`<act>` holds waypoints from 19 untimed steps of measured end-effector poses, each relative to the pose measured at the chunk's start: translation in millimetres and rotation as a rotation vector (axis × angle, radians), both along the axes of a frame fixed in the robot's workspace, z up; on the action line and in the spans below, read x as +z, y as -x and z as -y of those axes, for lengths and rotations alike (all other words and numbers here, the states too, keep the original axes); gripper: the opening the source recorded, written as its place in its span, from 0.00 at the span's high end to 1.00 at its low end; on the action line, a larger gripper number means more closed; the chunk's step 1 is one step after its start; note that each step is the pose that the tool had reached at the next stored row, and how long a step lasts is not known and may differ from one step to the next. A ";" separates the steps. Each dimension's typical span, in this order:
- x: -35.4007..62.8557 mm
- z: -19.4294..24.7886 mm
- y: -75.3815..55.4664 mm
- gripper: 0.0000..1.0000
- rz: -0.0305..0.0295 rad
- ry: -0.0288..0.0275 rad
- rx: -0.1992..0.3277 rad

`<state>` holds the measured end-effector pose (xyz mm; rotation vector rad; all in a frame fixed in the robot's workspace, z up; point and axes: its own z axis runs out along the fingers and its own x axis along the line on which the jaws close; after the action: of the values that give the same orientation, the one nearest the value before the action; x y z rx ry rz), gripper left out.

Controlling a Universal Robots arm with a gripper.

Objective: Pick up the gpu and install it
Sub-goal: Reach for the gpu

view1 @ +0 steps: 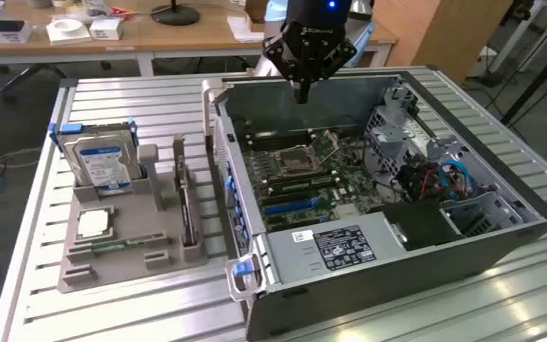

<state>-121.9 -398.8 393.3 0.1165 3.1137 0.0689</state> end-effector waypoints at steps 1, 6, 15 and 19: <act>0.0 0.0 0.0 0.90 0.0000 0.0000 0.000; 0.0 0.0 0.0 0.90 0.0000 0.0000 0.000; -0.1 0.0 1.6 0.90 0.0002 -0.0002 0.000; -0.1 0.0 9.4 0.90 0.0000 0.0001 0.000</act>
<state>-131.3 -398.8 393.1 0.1167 3.1137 0.0688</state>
